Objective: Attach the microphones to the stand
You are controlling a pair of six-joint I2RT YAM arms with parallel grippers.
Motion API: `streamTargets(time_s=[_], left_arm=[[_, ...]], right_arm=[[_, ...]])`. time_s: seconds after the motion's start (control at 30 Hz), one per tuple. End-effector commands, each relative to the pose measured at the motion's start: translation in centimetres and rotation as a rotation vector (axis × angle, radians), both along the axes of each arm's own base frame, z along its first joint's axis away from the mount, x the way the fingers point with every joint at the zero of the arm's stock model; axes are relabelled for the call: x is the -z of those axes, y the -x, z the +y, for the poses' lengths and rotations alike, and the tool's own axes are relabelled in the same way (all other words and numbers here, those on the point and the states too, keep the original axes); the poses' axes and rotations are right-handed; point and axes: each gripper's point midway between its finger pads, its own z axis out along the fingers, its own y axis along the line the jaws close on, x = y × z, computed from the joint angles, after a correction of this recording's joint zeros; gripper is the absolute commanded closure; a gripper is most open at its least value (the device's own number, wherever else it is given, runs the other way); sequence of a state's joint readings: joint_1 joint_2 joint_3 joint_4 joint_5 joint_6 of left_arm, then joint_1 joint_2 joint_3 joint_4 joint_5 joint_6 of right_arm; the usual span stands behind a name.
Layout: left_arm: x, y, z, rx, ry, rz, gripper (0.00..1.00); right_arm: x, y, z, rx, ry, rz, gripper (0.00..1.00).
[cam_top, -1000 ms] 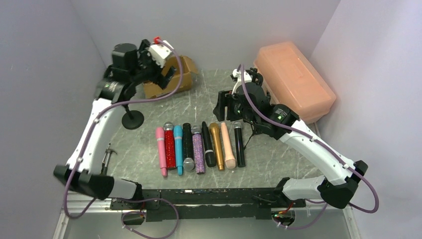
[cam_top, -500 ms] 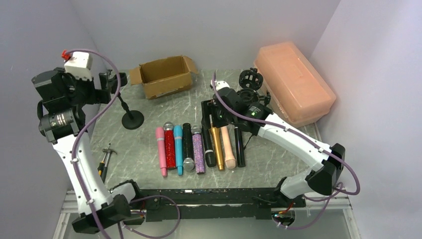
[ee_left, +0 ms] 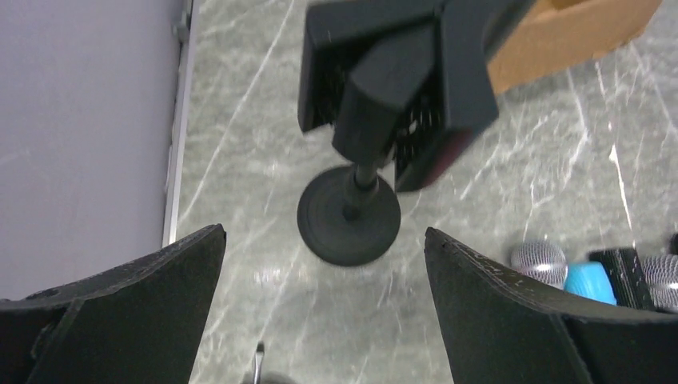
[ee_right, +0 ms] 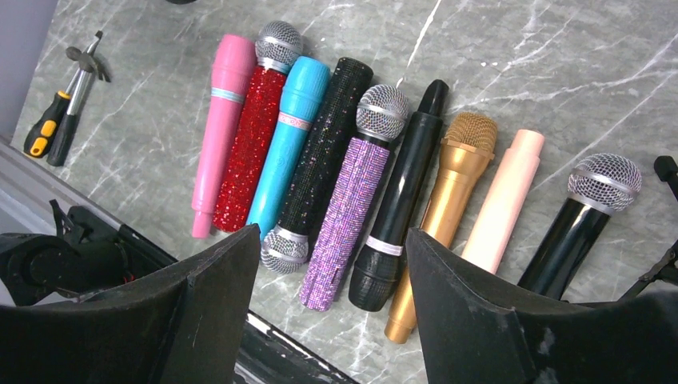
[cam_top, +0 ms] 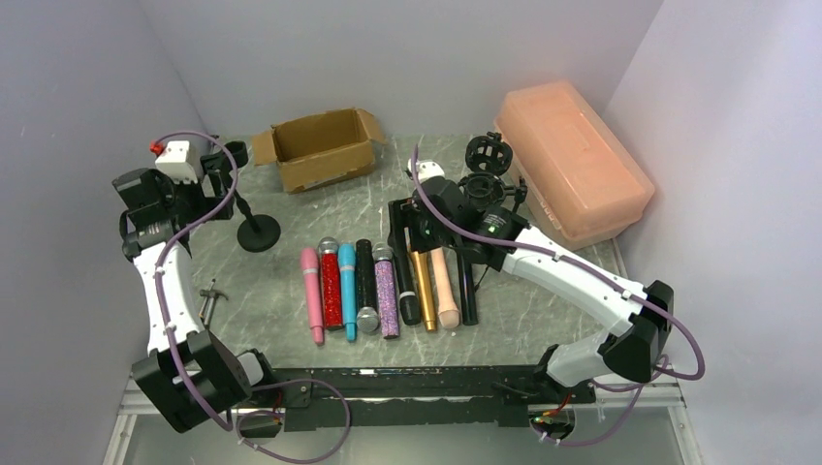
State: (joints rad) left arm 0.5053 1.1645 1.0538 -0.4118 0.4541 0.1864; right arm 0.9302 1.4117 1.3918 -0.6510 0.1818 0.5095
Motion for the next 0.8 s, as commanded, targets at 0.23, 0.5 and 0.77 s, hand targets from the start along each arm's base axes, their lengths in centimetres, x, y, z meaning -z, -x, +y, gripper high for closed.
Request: streamTargets(time_s=[0.23, 0.5, 0.77], left_arm=[[-2.7, -4.8, -2.8, 0.142, -0.044, -0.297, 0.02], [-2.0, -7.1, -1.4, 0.072, -0.057, -0.309, 0.15], [-1.4, -8.1, -1.8, 0.138, -0.085, -0.317, 0.43]], right_arm=[[-1.4, -0.7, -0.1, 0.021, -0.043, -0.073, 0.3], [-1.3, -1.0, 0.0, 0.025, -0.045, -0.089, 0.31], [-0.7, -1.4, 0.3, 0.024, -0.019, -0.079, 0.33]])
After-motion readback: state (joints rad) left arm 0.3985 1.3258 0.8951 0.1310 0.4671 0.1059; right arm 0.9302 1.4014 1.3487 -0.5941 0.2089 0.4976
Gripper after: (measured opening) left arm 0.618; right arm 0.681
